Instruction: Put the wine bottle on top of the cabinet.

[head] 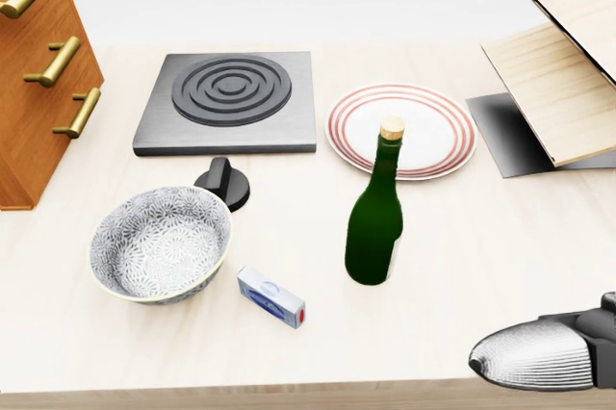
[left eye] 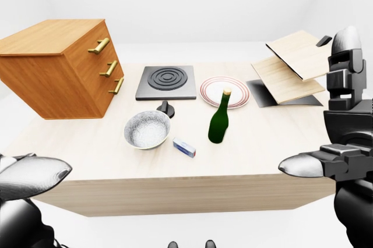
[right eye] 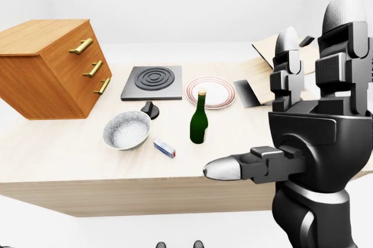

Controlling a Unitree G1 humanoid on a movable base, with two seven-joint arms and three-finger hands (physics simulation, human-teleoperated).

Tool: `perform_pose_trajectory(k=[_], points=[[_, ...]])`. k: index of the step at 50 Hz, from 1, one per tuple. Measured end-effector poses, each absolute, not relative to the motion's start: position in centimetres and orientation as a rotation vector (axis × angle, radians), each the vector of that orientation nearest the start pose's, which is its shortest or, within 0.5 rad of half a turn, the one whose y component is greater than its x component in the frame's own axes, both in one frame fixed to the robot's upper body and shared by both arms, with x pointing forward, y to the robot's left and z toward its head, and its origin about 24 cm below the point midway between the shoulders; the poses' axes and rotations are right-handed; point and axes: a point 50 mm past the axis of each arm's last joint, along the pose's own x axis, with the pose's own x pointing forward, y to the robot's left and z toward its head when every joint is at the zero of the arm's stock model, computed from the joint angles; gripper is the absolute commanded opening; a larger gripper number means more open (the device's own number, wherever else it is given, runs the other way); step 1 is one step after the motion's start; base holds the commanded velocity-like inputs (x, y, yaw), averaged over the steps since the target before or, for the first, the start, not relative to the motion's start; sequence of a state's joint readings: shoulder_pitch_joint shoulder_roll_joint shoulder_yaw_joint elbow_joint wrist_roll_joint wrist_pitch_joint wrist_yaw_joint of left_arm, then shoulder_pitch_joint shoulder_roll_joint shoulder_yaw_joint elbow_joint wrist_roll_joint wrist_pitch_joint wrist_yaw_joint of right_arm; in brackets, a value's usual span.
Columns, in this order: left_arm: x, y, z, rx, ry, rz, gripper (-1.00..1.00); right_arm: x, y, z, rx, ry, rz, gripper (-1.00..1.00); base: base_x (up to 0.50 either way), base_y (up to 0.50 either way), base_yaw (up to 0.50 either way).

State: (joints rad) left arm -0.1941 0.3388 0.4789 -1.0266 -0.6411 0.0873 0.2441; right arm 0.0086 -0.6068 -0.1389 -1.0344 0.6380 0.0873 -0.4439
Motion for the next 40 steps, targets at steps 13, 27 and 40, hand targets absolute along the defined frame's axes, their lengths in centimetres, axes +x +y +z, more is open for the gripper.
perform_pose_trajectory(k=[13, 27, 40], points=[[13.32, 21.25, 29.75, -0.215, -1.205, 0.059, 1.00, 15.86, -17.64, 25.69, 0.161, -0.748, 0.081, 1.00, 0.49, 0.00, 0.00], [13.32, 21.19, 29.92, -0.199, -1.227, 0.060, 1.00, 15.85, -17.58, 25.74, 0.172, -0.765, 0.079, 1.00, 0.50, 0.00, 0.00], [13.25, 21.02, 29.92, -0.179, -1.242, 0.062, 1.00, 15.78, -17.54, 25.76, 0.160, -0.769, 0.084, 1.00, 0.15, 0.02, 0.00]])
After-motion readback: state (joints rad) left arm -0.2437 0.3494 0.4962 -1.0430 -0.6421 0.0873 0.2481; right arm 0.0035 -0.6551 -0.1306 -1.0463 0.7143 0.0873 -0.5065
